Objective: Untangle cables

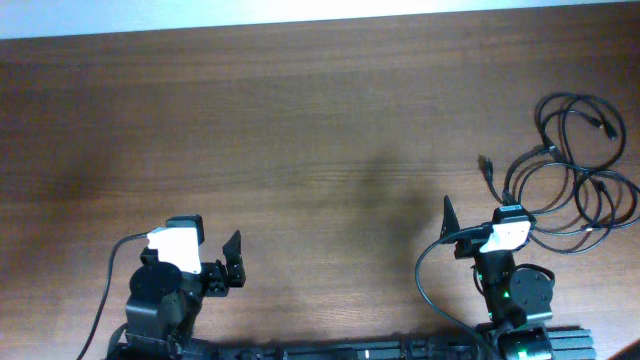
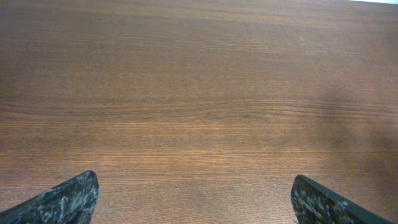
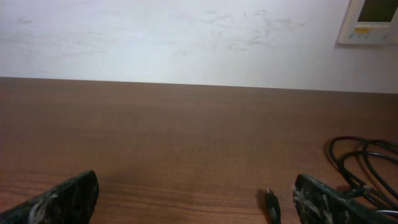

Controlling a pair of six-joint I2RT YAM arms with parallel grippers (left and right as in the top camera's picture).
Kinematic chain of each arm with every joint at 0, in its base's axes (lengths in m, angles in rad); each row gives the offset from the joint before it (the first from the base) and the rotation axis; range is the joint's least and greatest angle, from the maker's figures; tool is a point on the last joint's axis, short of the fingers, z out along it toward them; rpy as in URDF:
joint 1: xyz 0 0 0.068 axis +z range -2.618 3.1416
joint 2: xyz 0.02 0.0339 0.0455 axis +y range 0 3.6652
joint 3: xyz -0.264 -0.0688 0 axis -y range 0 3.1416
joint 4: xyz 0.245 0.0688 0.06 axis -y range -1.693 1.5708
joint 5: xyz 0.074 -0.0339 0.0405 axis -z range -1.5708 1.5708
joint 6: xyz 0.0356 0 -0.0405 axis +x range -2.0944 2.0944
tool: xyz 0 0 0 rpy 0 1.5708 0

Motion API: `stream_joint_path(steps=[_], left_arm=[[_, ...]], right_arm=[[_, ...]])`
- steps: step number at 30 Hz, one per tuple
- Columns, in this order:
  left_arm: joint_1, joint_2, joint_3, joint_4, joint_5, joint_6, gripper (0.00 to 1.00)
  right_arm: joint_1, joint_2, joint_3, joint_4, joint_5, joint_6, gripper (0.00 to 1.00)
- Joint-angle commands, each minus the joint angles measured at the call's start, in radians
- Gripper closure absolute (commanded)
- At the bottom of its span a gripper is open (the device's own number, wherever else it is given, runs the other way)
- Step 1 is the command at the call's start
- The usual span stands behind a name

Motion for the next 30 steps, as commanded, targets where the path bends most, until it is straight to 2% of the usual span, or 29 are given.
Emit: stream_joint_path(steps=[1, 5, 7, 12, 15, 16, 17, 20, 22, 24, 26, 30], left_arm=[[0.001, -0.003, -0.004, 0.002, -0.013, -0.002, 0.01], [0.009, -0.005, -0.006, -0.006, -0.003, -0.002, 0.01], [0.084, -0.035, -0.058, 0.045, 0.026, -0.006, 0.01], [0.167, -0.257, -0.331, 0.463, 0.094, -0.006, 0.01], [0.184, -0.351, -0.429, 0.636, 0.095, 0.005, 0.01], [0.185, -0.369, -0.451, 0.684, 0.096, 0.020, 0.01], [0.185, -0.369, -0.495, 0.806, 0.098, 0.045, 0.01], [0.185, -0.369, -0.592, 1.034, 0.136, 0.128, 0.01], [0.187, -0.369, -0.599, 1.005, 0.155, 0.179, 0.01], [0.187, -0.369, -0.599, 0.919, 0.155, 0.178, 0.01], [0.186, -0.368, -0.599, 0.735, 0.145, 0.178, 0.01], [0.186, -0.362, -0.597, 0.731, 0.148, 0.178, 0.01]], right_arm=[[-0.004, -0.008, -0.005, -0.008, 0.002, -0.007, 0.01], [-0.004, -0.008, -0.005, -0.008, 0.002, -0.007, 0.02], [-0.004, -0.008, -0.005, -0.008, 0.002, -0.007, 0.01], [-0.004, -0.008, -0.005, -0.008, 0.002, -0.007, 0.01], [-0.004, -0.008, -0.005, -0.008, 0.002, -0.007, 0.02], [-0.004, -0.008, -0.005, -0.008, 0.002, -0.007, 0.01], [-0.004, -0.008, -0.005, -0.008, 0.002, -0.007, 0.02], [-0.004, -0.008, -0.005, -0.008, 0.002, -0.007, 0.01], [-0.004, -0.008, -0.005, -0.008, 0.002, -0.007, 0.01], [-0.004, -0.008, -0.005, -0.008, 0.002, -0.007, 0.01], [-0.004, -0.008, -0.005, -0.008, 0.002, -0.007, 0.01], [-0.004, -0.008, -0.005, -0.008, 0.002, -0.007, 0.01]])
